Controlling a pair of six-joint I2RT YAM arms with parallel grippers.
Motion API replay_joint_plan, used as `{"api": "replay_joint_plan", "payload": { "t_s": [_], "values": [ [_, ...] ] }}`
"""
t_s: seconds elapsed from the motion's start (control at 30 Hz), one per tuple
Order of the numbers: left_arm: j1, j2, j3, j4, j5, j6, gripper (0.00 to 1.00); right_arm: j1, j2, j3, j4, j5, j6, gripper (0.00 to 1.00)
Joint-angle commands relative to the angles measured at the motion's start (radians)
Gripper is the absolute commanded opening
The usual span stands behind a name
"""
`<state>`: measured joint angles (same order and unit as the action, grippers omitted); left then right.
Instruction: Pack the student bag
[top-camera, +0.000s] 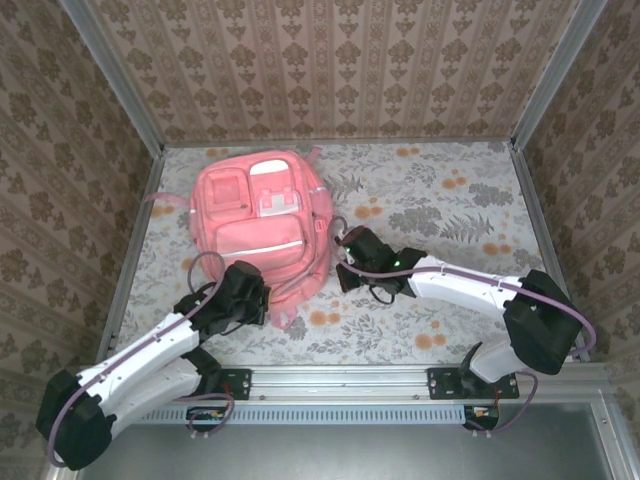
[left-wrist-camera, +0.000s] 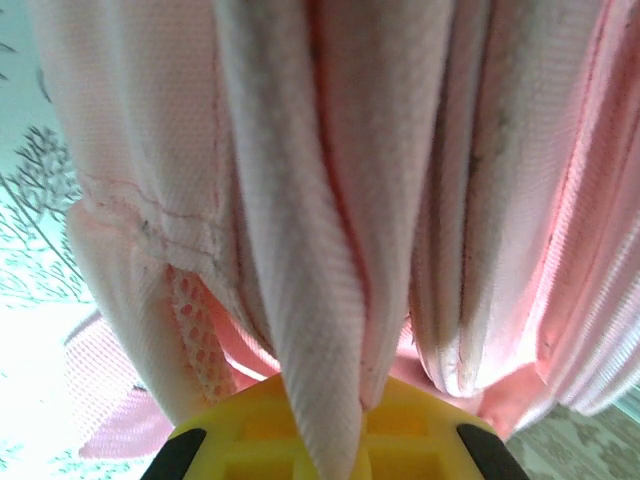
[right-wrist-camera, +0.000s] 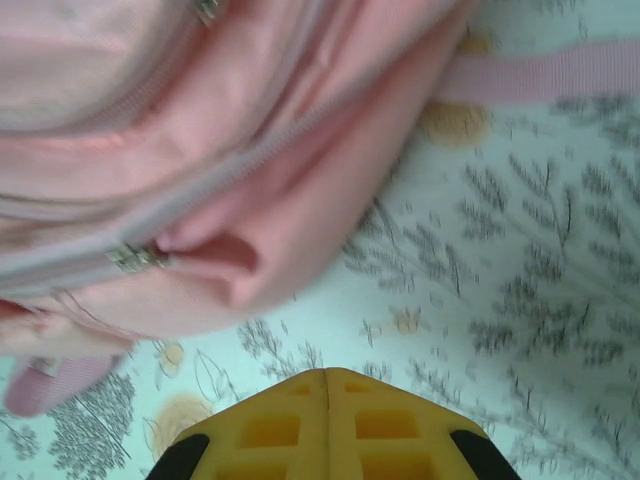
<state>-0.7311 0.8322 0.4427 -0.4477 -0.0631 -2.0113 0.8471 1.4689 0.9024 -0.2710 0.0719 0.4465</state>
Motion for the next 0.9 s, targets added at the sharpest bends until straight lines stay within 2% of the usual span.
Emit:
{"api": "replay_joint_plan", "payload": {
  "t_s": [0.0,0.03,0.17,0.27,0.37,0.53,0.63,0.77,0.87],
  "values": [
    [0.009,0.005,-0.002,-0.072,-0.044,0.023,0.0,0.037,0.01,-0.012,-0.082,0.112,0.099,0.0],
    [0.01,0.002,-0.006,-0.072,-0.046,0.023,0.0,0.035,0.013,-0.011,-0.087,0.13,0.098,0.0],
    [0.01,-0.036,-0.018,-0.102,-0.055,0.015,0.0,0.034,-0.004,-0.029,-0.018,0.117,0.017,0.18],
    [0.016,-0.064,-0.021,-0.122,-0.063,0.022,0.0,0.034,0.005,-0.027,0.058,0.038,-0.074,0.36],
    [0.017,-0.08,-0.024,-0.135,-0.065,0.026,0.0,0.033,0.04,-0.019,0.149,-0.076,-0.147,0.42],
    [0.022,-0.096,-0.022,-0.142,-0.063,0.025,0.0,0.019,0.141,0.034,0.215,-0.251,-0.205,0.42],
    [0.032,-0.105,-0.019,-0.152,-0.057,0.034,0.0,0.017,0.177,0.037,0.25,-0.272,-0.223,0.41],
    [0.052,-0.127,-0.012,-0.175,-0.052,0.059,0.0,-0.034,0.216,0.054,0.274,-0.313,-0.186,0.31],
    [0.073,-0.144,-0.004,-0.195,-0.041,0.109,0.0,-0.061,0.246,0.09,0.238,-0.286,-0.187,0.25]
  ]
}}
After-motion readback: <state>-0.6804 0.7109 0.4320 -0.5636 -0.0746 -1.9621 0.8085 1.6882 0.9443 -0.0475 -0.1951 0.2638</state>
